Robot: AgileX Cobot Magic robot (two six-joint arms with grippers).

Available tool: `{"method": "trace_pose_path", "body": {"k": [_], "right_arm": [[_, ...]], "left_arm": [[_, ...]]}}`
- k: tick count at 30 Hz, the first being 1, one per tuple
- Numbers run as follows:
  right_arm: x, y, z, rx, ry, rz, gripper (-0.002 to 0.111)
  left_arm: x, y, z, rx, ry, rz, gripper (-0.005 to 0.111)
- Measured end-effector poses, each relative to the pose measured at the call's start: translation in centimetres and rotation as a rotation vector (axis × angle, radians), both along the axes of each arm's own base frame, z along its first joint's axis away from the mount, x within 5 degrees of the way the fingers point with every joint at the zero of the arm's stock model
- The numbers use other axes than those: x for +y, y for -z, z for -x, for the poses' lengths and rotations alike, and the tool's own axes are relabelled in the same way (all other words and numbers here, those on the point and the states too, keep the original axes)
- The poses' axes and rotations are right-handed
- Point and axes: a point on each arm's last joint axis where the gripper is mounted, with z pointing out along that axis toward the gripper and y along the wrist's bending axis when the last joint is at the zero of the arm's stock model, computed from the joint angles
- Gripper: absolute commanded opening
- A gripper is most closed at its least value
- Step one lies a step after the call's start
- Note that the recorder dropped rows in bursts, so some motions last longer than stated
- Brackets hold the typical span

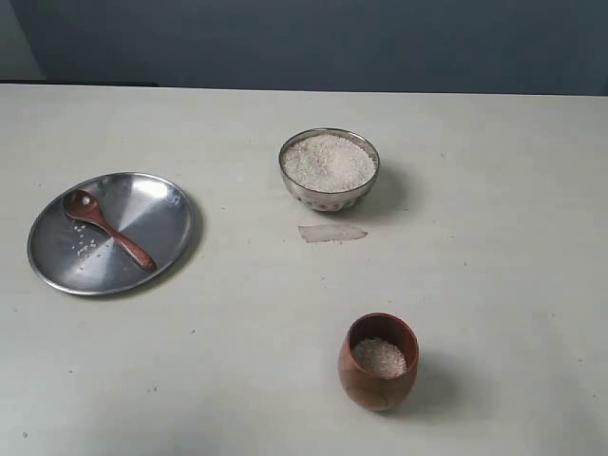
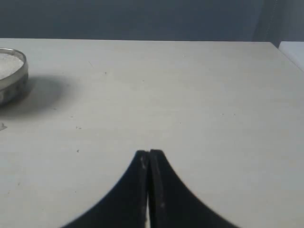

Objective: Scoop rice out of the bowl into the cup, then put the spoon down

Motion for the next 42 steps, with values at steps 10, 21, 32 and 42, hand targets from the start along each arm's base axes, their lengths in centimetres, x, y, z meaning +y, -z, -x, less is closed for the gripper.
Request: {"method": "trace_pose_path", "body": {"k": [10,21,32,42], "right_arm": [[0.00,0.00,0.00,0.000,0.001,-0.002,0.000],[0.00,0.00,0.00,0.000,0.001,-0.002,0.000],[0.00,0.00,0.00,0.000,0.001,-0.002,0.000],[0.00,0.00,0.00,0.000,0.001,-0.002,0.000]], "left_arm": [[0.27,0.00,-0.02,0.000,-0.049,0.000,0.000],[0.64,0.00,-0.02,0.000,-0.115,0.000,0.000],[0.64,0.00,-0.02,0.000,-0.115,0.000,0.000],[0.64,0.00,-0.02,0.000,-0.115,0.000,0.000]]}}
